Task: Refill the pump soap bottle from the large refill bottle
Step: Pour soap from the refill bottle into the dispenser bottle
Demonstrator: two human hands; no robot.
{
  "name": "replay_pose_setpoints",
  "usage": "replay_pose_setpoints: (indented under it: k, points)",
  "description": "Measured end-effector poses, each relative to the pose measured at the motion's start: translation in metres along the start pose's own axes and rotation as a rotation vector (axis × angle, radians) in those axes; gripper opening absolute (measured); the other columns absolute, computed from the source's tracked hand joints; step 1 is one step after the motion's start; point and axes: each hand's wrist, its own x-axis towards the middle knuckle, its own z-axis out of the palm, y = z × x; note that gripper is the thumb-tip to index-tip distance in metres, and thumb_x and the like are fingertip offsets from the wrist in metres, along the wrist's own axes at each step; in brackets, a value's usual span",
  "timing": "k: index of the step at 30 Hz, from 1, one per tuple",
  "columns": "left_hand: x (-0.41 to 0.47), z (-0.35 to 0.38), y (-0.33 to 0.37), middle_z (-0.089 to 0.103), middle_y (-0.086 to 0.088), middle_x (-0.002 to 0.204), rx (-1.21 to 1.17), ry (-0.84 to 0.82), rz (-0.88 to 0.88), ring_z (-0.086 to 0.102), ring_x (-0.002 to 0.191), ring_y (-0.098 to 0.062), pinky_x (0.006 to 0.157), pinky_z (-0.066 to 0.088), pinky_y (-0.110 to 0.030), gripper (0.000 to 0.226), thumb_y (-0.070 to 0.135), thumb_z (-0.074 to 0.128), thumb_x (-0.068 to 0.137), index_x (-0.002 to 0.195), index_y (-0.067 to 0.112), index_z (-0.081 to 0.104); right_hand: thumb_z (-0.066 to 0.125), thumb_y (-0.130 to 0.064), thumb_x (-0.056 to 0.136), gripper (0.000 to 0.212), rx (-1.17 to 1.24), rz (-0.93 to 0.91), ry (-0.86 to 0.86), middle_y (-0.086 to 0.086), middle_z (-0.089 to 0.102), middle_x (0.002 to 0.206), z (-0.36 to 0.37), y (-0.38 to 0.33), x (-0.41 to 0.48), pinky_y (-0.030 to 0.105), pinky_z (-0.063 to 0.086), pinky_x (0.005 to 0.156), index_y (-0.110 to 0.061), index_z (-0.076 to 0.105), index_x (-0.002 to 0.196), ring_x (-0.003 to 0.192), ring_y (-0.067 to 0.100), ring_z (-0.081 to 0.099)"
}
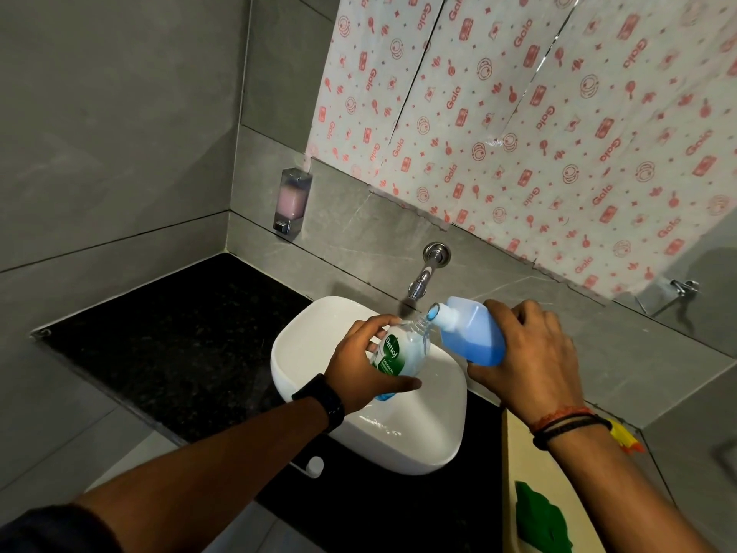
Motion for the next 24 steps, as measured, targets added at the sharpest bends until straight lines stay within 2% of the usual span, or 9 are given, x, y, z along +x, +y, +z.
replay_pose_setpoints:
  k: [12,24]
  points:
    - [0.0008,0.0007,-0.0009,0.051,0.018,0.100,-0.008,0.008,-0.004,0.056,0.084,-0.005,0.061,0.047,-0.009,0.079,0.036,0.092,0.041,0.109,0.044,0.053,0.083,-0.036,0.050,0.080,0.004,0.000,0.012,0.009,0.050,0.094,0.0007,0.0004,0.0003,0.042,0.043,0.071,-0.022,0.051,0.122,0.088,0.032,0.047]
    - [0.0004,0.0022,-0.0011,0.052,0.015,0.103,-0.013,-0.002,-0.027,0.057,0.088,-0.009,0.066,0.050,-0.016,0.080,0.035,0.092,0.042,0.111,0.042,0.053,0.084,-0.039,0.050,0.081,-0.010,0.001,0.001,0.009,0.050,0.094,0.0034,0.0012,0.0019,0.042,0.044,0.072,-0.023,0.050,0.122,0.089,0.031,0.047]
